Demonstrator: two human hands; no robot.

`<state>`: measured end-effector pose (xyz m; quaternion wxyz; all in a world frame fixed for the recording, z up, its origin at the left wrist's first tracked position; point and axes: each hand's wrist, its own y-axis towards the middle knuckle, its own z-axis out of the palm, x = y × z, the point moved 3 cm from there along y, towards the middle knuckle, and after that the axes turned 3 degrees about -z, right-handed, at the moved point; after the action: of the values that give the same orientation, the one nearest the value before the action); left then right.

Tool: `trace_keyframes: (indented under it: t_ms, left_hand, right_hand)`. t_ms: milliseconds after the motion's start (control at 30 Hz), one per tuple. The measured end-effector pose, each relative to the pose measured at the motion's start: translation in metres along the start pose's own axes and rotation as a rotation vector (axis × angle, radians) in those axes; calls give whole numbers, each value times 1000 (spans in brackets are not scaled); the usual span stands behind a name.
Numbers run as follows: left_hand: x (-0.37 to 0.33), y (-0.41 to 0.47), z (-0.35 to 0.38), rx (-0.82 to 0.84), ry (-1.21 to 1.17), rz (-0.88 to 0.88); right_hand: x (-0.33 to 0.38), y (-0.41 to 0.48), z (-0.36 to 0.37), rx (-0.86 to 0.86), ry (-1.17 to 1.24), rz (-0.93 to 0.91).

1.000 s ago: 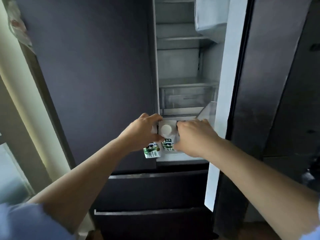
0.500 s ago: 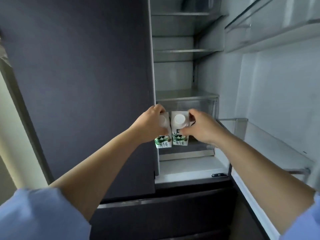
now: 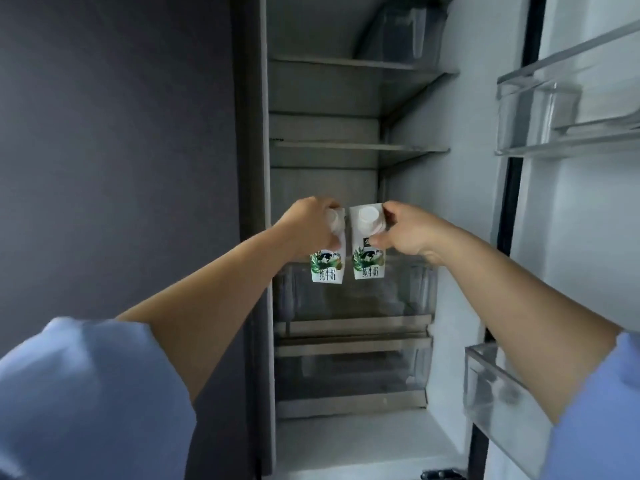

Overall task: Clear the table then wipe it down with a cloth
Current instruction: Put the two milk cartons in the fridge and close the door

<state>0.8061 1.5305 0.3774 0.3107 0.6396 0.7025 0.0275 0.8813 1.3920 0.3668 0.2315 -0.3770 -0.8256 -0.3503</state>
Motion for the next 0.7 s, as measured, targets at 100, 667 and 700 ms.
trace_keyframes:
  t_ms: [100,667,700]
  left_hand:
    - [-4,43,11,8,-4,-22]
    - [57,220,80,32,-86,-144]
    - [61,225,84,37,-114,-155]
  right_hand:
    - [-19,38,-7,16,3,-1]
    - [-94,185,17,102,98,-39]
    - [-98,191,20,107,108,-32]
